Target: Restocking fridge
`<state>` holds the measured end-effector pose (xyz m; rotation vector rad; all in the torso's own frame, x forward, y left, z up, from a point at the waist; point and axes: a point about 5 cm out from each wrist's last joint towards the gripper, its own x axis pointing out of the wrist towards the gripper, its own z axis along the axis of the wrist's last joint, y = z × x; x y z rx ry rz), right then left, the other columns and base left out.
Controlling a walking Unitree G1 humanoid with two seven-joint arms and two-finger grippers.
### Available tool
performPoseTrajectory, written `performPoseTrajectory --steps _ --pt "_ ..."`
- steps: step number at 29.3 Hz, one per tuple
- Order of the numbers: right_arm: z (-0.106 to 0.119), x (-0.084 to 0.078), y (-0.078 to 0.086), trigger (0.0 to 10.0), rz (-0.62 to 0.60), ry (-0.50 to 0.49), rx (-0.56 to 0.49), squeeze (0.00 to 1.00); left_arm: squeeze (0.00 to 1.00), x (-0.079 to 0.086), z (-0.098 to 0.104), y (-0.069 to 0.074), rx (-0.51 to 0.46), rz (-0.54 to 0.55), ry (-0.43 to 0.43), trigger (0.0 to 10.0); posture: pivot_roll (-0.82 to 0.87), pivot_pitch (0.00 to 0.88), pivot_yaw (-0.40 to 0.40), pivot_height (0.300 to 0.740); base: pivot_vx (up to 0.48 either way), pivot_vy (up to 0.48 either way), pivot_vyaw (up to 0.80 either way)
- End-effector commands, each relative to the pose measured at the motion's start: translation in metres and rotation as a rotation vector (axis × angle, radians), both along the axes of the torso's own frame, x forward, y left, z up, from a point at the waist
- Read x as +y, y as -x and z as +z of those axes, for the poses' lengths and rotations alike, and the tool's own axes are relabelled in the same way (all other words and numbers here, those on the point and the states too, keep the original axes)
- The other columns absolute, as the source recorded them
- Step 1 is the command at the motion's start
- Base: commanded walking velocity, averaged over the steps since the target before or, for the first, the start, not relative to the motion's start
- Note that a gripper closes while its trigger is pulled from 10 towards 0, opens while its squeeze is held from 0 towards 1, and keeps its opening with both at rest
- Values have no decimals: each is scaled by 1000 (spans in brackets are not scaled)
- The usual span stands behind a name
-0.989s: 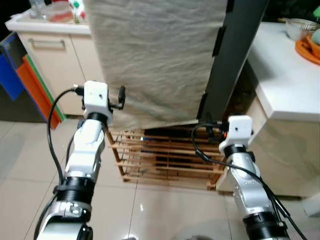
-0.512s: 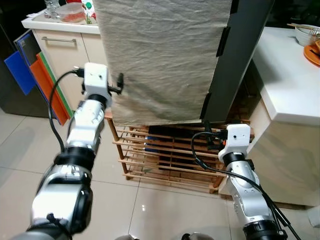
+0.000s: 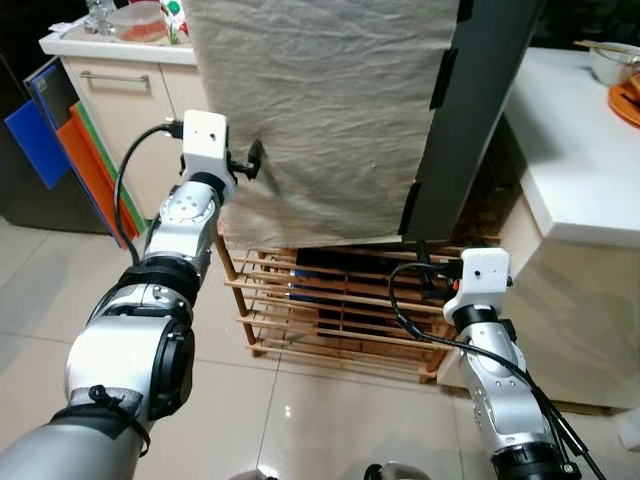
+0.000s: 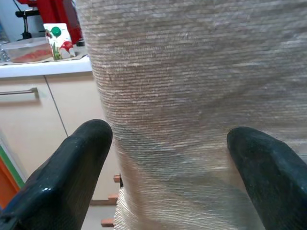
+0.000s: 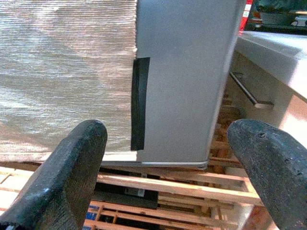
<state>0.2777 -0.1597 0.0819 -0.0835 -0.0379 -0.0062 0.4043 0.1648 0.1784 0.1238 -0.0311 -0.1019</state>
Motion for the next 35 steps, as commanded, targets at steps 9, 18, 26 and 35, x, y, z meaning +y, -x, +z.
performPoseTrajectory --steps 9,18,26,35 --pt "-2 1 7 10000 -3 11 16 0 0 -4 10 -3 -46 -13 6 10000 -110 0 39 740 409 0 0" --pt "0 0 5 10000 -8 12 15 0 0 -6 10 -3 -43 -22 2 10000 -114 0 43 740 463 0 0" --pt "0 1 6 10000 -9 10 13 0 0 -7 7 -3 -20 -18 -28 10000 -122 0 50 740 235 0 0" --pt "0 0 6 10000 -6 15 18 0 0 -11 -26 13 1 -111 44 10000 -98 0 36 740 0 107 0"
